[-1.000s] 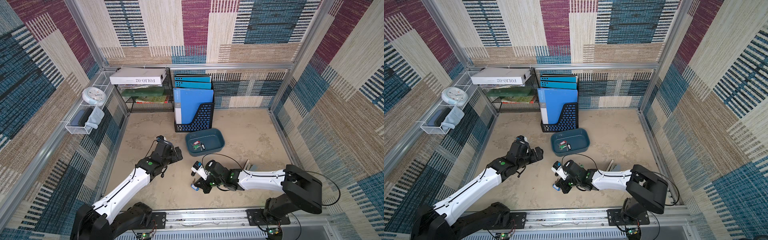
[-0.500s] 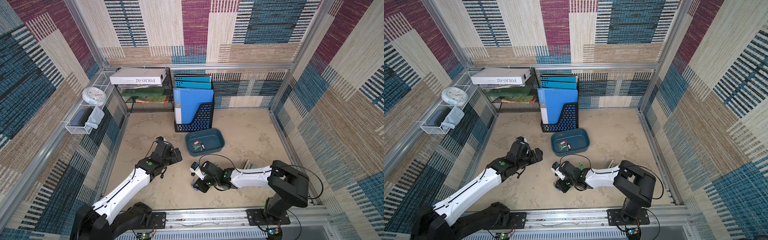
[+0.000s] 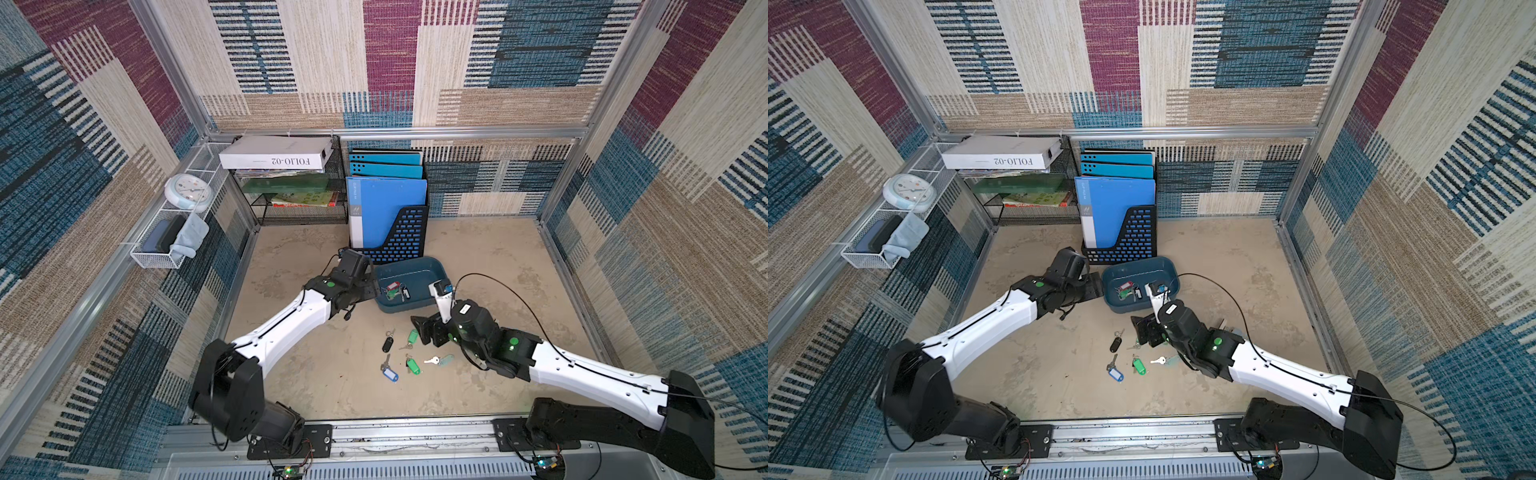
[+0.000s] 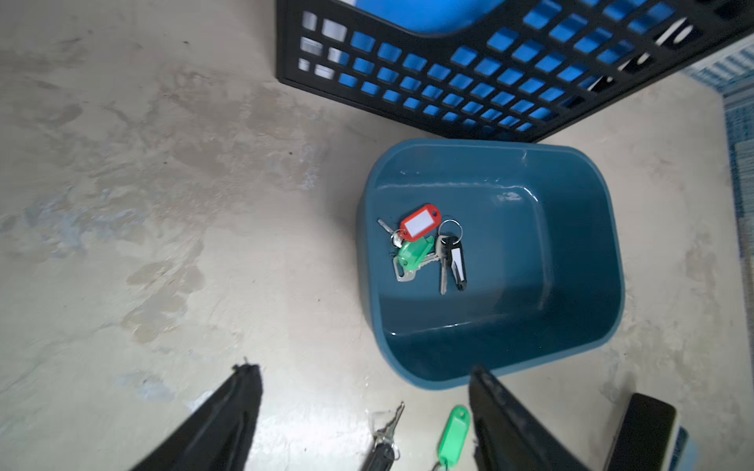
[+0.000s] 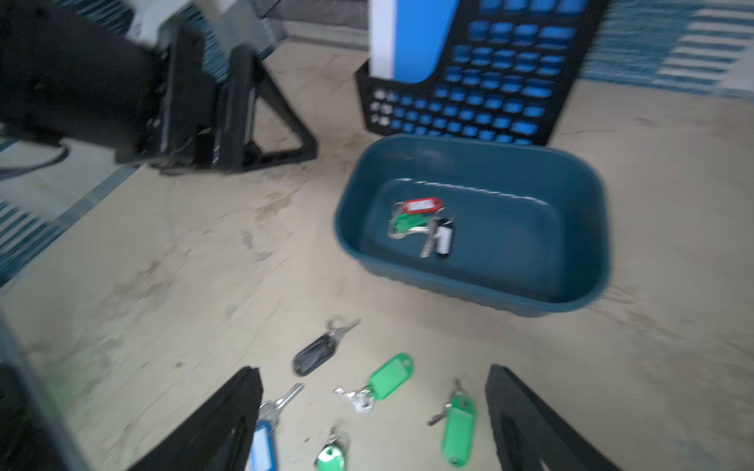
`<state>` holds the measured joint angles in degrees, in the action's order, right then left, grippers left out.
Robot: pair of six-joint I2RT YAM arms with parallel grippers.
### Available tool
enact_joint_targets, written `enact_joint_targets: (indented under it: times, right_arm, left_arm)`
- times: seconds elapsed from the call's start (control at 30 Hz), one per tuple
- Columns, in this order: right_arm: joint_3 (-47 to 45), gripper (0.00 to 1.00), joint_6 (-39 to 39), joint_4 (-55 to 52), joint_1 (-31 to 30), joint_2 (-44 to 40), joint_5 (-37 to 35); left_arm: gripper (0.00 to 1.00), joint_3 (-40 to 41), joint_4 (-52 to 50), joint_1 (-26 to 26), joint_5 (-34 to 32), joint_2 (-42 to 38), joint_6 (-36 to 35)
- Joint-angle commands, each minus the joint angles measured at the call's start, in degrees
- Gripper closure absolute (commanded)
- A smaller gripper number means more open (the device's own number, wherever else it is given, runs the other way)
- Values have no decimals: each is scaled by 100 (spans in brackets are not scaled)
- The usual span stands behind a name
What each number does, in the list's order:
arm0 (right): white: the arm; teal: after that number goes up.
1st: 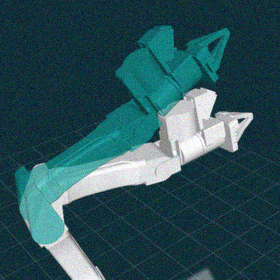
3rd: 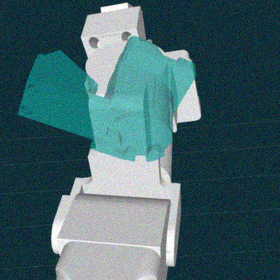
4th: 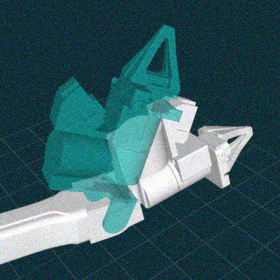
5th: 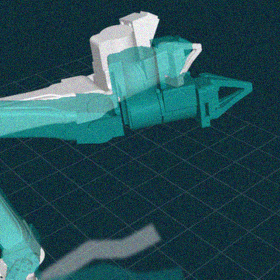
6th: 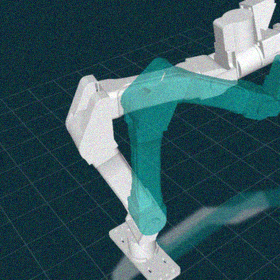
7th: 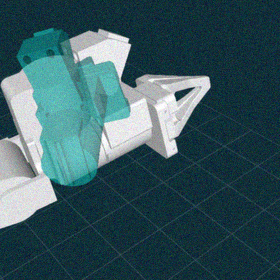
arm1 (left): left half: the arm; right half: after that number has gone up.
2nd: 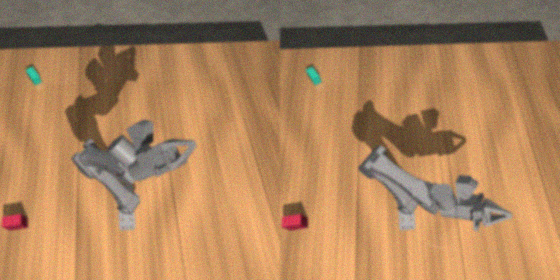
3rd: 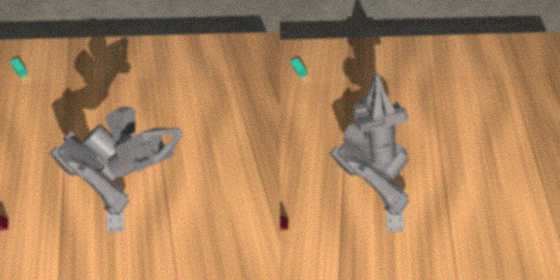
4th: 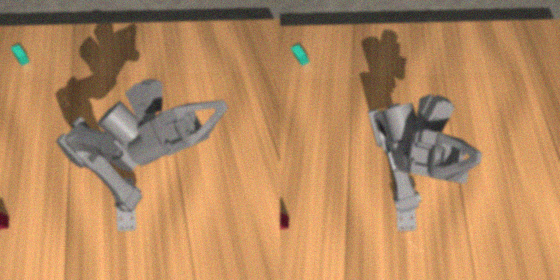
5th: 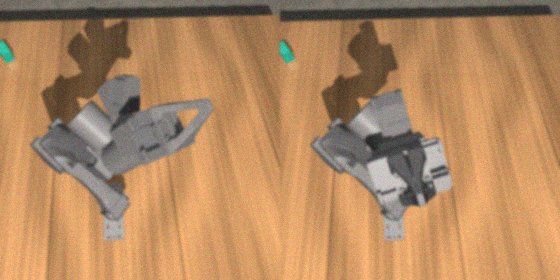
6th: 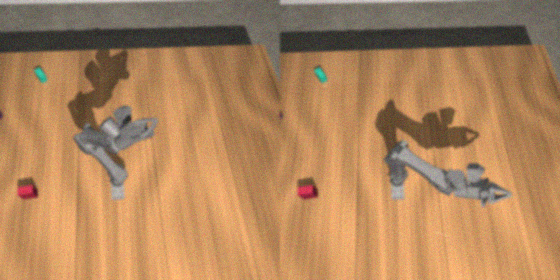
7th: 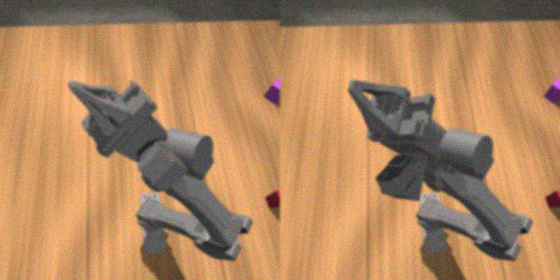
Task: Take the keys out of the storage box
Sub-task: Place the key at the center of the board, then pick up the key from the storage box.
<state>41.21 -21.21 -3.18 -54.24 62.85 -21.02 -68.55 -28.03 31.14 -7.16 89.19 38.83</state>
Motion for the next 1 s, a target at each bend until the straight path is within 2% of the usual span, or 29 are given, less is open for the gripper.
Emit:
enact_joint_targets:
  times: [0.0,0.03,0.1,0.17,0.23,0.43,0.6,0.63,0.7,0.97]
  right_arm:
    - [-9,8,-277,-53,464,39,-876]
    - [25,8,-393,-59,693,130,-876]
    - [100,7,-619,-51,1117,375,-841]
    - [278,7,-691,-41,1545,747,-598]
    - [525,7,-655,-18,1833,1145,-384]
    - [1118,14,-547,161,2506,2095,419]
    - [1632,20,-483,213,2869,2890,1194]
    - [1732,21,-473,214,2901,3039,1267]
    - [1888,22,-446,213,2926,3271,1365]
    - [2534,24,-336,-128,2989,4013,1761]
  left_arm:
    - [24,-1193,-975,516,-780,925,-202]
    - [27,-1700,-1341,672,-1041,1366,-214]
    - [34,-2403,-1560,753,-812,2040,-309]
    - [34,-2830,-1534,769,-313,2601,-324]
    - [31,-3161,-1543,791,-77,3039,-383]
    - [27,-3876,-1798,773,282,3929,-479]
    - [33,-4030,-1891,689,549,4284,-411]
    - [41,-4036,-1884,667,594,4335,-398]
    - [48,-4064,-1916,643,630,4409,-420]
    - [89,-4143,-2135,631,285,4271,-551]
